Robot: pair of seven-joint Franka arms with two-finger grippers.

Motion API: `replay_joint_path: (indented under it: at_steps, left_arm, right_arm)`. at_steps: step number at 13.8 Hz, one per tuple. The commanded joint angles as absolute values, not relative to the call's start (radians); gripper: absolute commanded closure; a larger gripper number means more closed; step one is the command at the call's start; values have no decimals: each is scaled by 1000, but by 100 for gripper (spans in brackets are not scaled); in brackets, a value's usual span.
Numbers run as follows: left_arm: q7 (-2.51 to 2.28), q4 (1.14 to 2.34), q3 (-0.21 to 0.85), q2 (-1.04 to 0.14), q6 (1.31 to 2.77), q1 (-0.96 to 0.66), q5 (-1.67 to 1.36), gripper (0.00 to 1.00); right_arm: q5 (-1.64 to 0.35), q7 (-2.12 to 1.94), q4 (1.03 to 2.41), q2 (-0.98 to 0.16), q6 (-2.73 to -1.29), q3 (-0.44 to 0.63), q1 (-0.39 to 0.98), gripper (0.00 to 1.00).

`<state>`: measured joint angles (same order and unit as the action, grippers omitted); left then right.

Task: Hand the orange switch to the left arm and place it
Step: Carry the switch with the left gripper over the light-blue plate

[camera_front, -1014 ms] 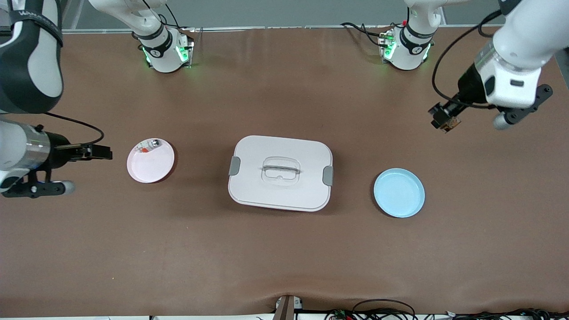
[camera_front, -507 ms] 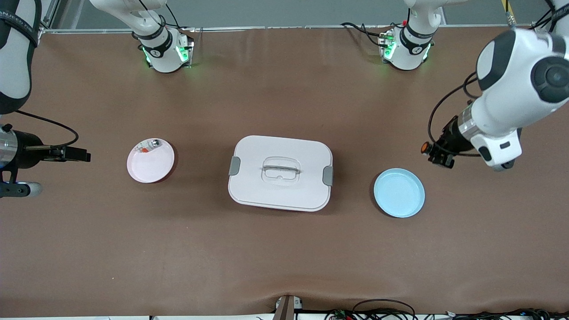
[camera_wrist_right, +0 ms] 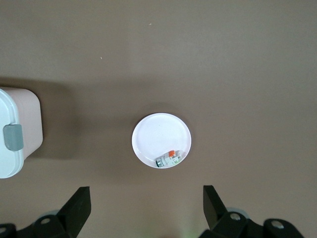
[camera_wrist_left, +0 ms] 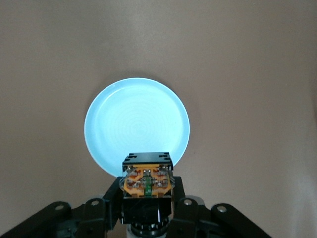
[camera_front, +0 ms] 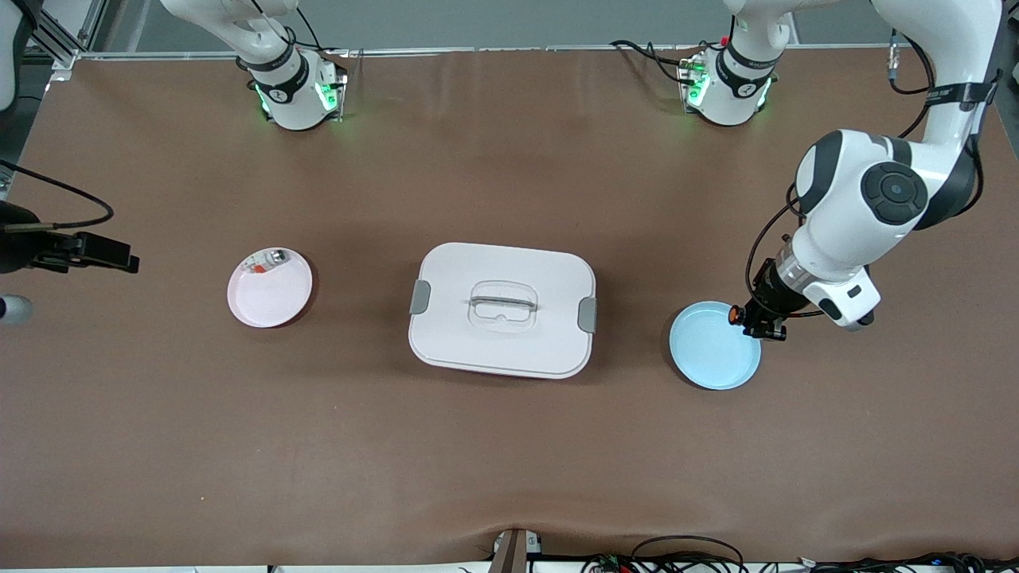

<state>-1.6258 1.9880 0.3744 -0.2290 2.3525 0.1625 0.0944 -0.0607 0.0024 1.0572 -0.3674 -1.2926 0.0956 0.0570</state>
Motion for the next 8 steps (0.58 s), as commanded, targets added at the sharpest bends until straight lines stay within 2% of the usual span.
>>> replay_joint_path:
  at_steps: [1, 5, 8]
  left_arm:
    - [-1649, 2034, 379, -256, 2448, 178, 120, 100]
    - [-1727, 2037, 377, -359, 2453, 183, 262, 100]
    - [-1801, 2025, 377, -432, 2453, 183, 386, 100]
  right_arm:
    - [-40, 3, 1057, -345, -1305, 87, 49, 0]
    - [-46, -3, 1068, -310, -1281, 87, 29, 0]
    - [-44, -5, 1074, -298, -1201, 86, 20, 0]
